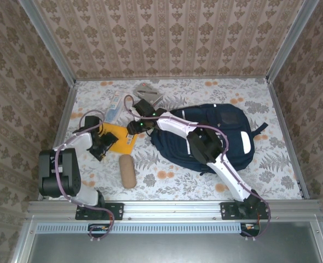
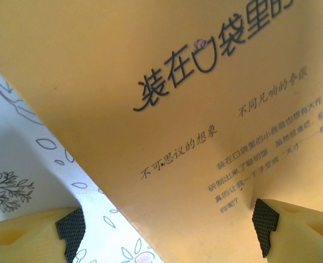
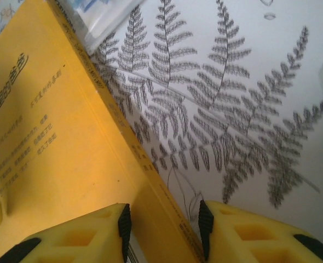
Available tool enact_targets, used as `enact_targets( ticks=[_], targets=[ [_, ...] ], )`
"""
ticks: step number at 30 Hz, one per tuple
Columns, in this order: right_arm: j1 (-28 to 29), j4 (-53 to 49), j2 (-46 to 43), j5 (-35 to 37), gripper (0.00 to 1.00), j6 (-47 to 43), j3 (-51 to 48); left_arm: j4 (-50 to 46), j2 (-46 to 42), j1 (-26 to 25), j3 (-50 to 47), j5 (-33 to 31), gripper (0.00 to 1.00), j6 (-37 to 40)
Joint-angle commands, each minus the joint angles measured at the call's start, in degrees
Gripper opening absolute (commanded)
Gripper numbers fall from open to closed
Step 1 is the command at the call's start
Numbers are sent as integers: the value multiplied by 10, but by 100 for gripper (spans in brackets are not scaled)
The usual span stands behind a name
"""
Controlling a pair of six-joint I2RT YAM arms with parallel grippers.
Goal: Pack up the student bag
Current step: Rotate the book at the middle-left of the table.
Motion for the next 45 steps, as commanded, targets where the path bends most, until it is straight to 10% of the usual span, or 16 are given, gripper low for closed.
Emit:
enact_targets(
  ticks=[1,19,31,45],
  targets=[
    [8,-11,-53,-16,40,10,-64,164,64,-18,26,53,84,24],
    [17,9,-107,-37,38,51,-149,142,203,-78,206,78,83,41],
    [28,1,-115,-30,40,50,-143,103,126,-55,142,63,82,71],
    [7,-32,-27,6,44,25,4,135,88,-38,56,69,46,65]
  ],
)
